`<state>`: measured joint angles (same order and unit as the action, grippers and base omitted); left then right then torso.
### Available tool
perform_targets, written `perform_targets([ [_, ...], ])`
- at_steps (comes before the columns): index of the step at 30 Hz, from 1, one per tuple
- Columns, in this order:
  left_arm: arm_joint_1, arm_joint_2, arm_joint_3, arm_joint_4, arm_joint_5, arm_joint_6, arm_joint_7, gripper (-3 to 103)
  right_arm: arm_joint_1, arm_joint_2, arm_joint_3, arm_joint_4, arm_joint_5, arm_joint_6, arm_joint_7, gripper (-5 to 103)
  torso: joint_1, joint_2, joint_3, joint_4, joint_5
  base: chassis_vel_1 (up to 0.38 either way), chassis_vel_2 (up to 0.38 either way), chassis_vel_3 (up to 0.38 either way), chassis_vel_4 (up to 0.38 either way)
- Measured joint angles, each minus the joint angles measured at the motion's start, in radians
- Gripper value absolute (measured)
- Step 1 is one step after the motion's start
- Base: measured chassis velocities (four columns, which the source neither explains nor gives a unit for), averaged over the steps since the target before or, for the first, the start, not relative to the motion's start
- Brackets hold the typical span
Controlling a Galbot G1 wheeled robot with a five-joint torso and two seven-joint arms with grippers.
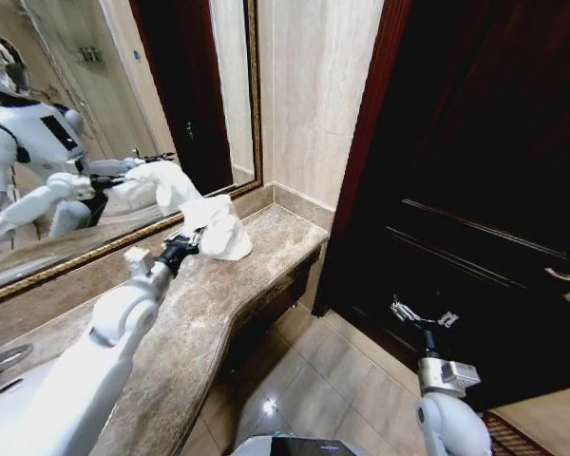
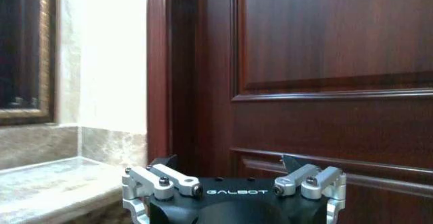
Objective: Discard the used towel into the hamper.
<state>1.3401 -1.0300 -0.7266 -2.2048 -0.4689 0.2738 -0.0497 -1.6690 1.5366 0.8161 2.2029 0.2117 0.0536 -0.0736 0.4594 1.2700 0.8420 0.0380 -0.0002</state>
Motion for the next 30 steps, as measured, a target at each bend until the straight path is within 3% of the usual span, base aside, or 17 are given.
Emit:
perform_targets([
  [1,0.000,0.000,0.000,0.000,0.000,0.000,0.000,12,0.000,0.000,0.000,0.000,0.000,0.000,0.000,100,0.000,0.000,0.000,0.0000,0.0000,0.000,0.000,0.000,0.000],
  [4,0.116,-0.095,-0.081,-0.029,0.062,-0.084,0.037,12,-0.021,-0.009,0.015,0.025,0.016,-0.019,-0.018,100,0.000,0.000,0.000,0.0000,0.0003,0.000,0.000,0.000,0.000],
  [5,0.116,-0.095,-0.081,-0.029,0.062,-0.084,0.037,12,-0.021,-0.009,0.015,0.025,0.016,-0.019,-0.018,100,0.000,0.000,0.000,0.0000,0.0003,0.000,0.000,0.000,0.000],
  [8,0.211,-0.151,-0.139,-0.053,0.092,-0.157,0.078,12,-0.030,-0.011,0.020,0.043,0.016,-0.027,-0.023,100,0.000,0.000,0.000,0.0002,0.0003,0.000,0.000,0.000,0.000],
  [11,0.261,-0.167,-0.155,-0.072,0.092,-0.179,0.088,12,-0.035,-0.012,0.015,0.061,0.010,-0.035,-0.023,100,0.000,0.000,0.000,0.0002,0.0004,0.000,0.000,0.000,0.000],
  [30,0.275,-0.182,-0.088,-0.100,0.133,-0.190,0.089,12,-0.063,-0.010,0.018,0.087,-0.010,-0.029,-0.011,100,0.000,0.000,0.000,0.0000,0.0003,0.051,-0.040,-0.042,0.036],
])
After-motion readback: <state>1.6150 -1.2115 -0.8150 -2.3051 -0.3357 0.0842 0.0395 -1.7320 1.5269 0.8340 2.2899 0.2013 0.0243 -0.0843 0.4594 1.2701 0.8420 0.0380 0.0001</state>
